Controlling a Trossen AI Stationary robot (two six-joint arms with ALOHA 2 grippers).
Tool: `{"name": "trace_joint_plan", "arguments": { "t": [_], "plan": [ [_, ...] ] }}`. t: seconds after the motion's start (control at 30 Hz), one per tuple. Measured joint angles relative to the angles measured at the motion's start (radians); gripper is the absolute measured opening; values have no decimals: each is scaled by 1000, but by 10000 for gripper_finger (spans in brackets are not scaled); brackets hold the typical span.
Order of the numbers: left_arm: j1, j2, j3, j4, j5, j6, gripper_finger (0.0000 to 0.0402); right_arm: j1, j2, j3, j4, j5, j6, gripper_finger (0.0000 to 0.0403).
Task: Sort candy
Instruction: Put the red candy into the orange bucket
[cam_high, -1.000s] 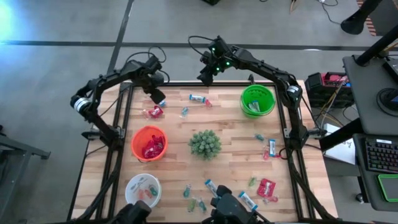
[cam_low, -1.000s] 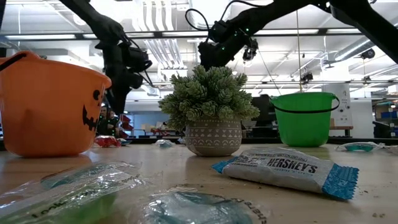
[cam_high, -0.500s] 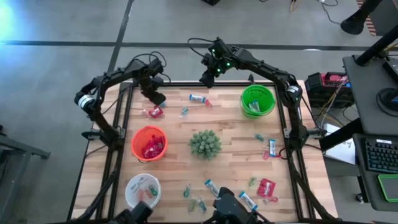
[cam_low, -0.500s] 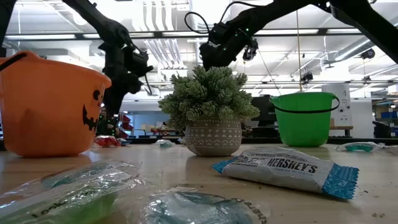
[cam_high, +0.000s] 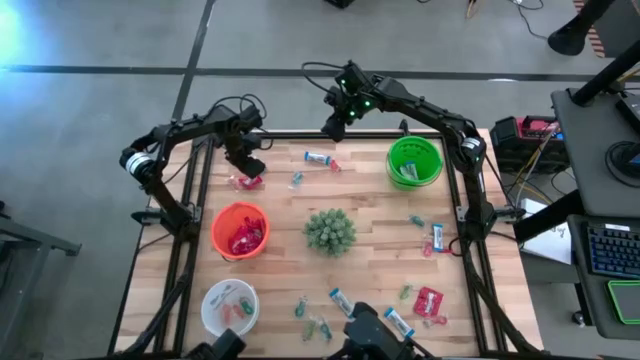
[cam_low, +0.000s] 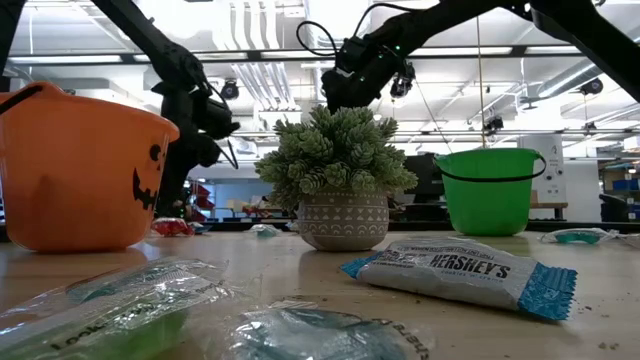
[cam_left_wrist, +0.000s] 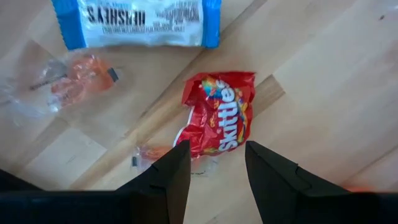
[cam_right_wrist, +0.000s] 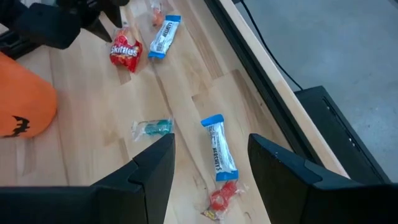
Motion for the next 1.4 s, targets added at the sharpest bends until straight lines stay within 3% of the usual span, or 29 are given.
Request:
{"name": "trace_joint_plan", "arguments": {
  "t": [0.57, 1.4],
  "plan": [
    [-2, 1, -58, 43, 77, 0, 135, 0, -9, 0, -20, -2, 0, 194],
    [-35, 1, -79, 42, 22, -4, 135, 0, -36, 0, -37, -2, -12, 194]
  ]
}}
